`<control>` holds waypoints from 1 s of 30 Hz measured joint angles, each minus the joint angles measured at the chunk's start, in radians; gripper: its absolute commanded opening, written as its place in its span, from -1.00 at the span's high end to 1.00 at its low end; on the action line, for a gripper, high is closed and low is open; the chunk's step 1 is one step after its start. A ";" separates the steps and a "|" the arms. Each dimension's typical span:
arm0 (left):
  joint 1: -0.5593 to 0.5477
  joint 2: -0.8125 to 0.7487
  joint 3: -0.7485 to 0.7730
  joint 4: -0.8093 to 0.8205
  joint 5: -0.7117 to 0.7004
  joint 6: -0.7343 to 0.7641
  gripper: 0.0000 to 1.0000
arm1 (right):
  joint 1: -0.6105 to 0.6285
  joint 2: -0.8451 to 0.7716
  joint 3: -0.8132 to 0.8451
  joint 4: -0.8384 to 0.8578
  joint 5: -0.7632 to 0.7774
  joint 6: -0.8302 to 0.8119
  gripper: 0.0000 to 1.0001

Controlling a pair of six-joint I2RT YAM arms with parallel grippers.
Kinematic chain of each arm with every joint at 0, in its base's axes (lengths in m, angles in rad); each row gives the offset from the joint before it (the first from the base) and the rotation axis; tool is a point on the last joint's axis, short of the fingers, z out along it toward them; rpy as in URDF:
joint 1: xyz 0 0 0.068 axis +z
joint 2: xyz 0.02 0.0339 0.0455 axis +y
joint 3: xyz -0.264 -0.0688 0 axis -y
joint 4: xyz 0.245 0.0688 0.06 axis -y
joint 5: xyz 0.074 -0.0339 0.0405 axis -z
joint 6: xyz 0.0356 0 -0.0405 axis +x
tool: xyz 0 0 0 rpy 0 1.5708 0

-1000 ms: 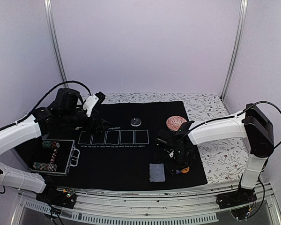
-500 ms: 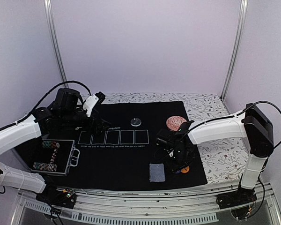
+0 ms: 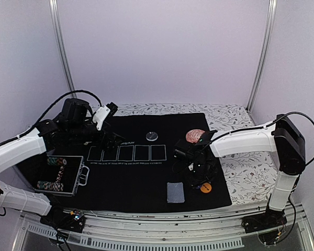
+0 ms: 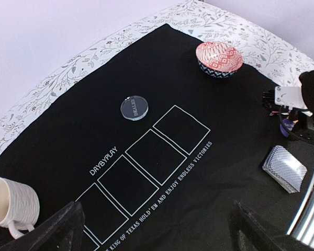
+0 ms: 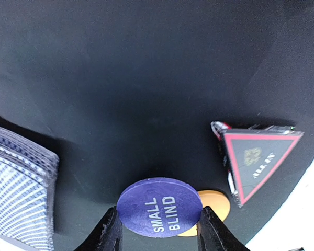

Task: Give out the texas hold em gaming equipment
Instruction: Pick up the small blind button from the poker table mat, then place the small blind button in the small blind area.

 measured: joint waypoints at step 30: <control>0.000 0.000 -0.047 0.047 -0.057 0.002 -0.96 | -0.020 -0.038 0.362 -0.037 0.045 -0.090 0.35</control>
